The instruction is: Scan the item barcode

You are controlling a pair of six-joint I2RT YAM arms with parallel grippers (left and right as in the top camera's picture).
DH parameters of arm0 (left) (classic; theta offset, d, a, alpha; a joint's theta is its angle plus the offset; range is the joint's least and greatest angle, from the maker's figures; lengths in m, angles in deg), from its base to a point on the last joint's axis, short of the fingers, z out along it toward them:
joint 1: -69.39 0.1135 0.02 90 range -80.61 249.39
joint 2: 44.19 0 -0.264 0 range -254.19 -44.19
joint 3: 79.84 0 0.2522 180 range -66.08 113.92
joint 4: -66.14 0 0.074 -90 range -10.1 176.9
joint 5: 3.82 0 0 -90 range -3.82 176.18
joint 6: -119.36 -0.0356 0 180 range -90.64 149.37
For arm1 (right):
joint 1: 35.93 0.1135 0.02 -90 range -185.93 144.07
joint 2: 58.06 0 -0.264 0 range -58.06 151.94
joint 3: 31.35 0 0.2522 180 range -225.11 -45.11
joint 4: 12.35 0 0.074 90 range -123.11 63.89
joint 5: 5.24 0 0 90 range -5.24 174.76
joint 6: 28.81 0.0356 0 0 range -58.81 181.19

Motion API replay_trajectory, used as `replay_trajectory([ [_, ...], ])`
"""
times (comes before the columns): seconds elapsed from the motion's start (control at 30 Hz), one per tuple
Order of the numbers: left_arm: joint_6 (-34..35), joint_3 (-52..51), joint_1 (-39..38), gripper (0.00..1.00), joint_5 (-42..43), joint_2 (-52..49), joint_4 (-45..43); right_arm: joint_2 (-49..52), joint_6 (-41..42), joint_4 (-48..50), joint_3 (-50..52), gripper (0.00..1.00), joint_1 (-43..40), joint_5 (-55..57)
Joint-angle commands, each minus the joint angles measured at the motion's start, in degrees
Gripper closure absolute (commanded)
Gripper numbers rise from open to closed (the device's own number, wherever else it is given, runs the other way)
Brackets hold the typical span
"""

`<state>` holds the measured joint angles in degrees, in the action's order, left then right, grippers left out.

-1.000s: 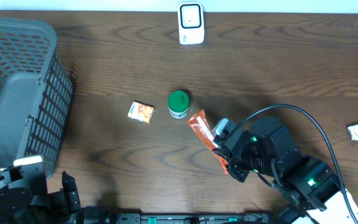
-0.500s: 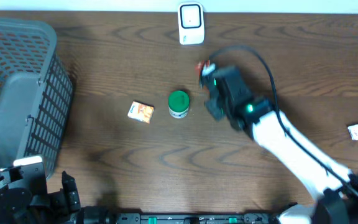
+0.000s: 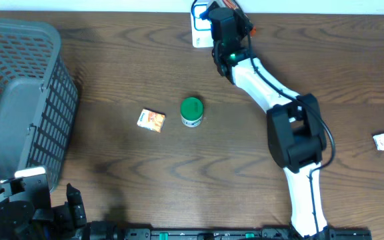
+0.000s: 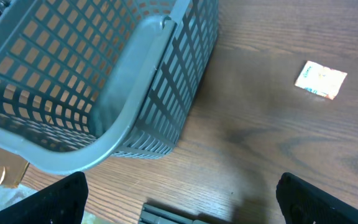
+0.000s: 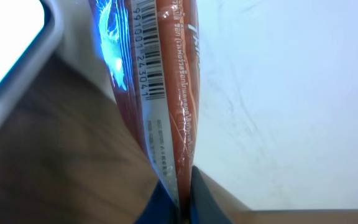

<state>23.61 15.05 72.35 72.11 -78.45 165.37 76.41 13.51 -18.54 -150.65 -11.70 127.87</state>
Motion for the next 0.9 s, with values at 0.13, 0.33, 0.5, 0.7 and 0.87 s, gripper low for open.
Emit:
replay_trajectory([
  [0.13, 0.7, 0.3, 0.2, 0.03, -0.5, -0.1, 0.0, 14.3, -39.0, 14.0, -9.0, 0.99, 0.6, 7.2],
  [0.33, 0.7, 0.3, 0.2, 0.03, -0.5, -0.1, 0.0, 17.9, -44.1, 15.3, -9.0, 0.99, 1.4, 7.2],
  [0.5, 0.7, 0.3, 0.2, 0.03, -0.5, -0.1, 0.0, 17.9, -44.7, 15.4, -9.0, 0.99, 1.0, 7.2],
  [0.7, 0.7, 0.3, 0.2, 0.03, -0.5, -0.1, 0.0, 17.9, -44.8, 15.4, -9.0, 0.99, 0.5, 7.3],
  [0.87, 0.7, 0.3, 0.2, 0.03, -0.5, -0.1, 0.0, 13.0, -39.1, 11.6, -9.0, 0.99, 0.8, 8.2],
])
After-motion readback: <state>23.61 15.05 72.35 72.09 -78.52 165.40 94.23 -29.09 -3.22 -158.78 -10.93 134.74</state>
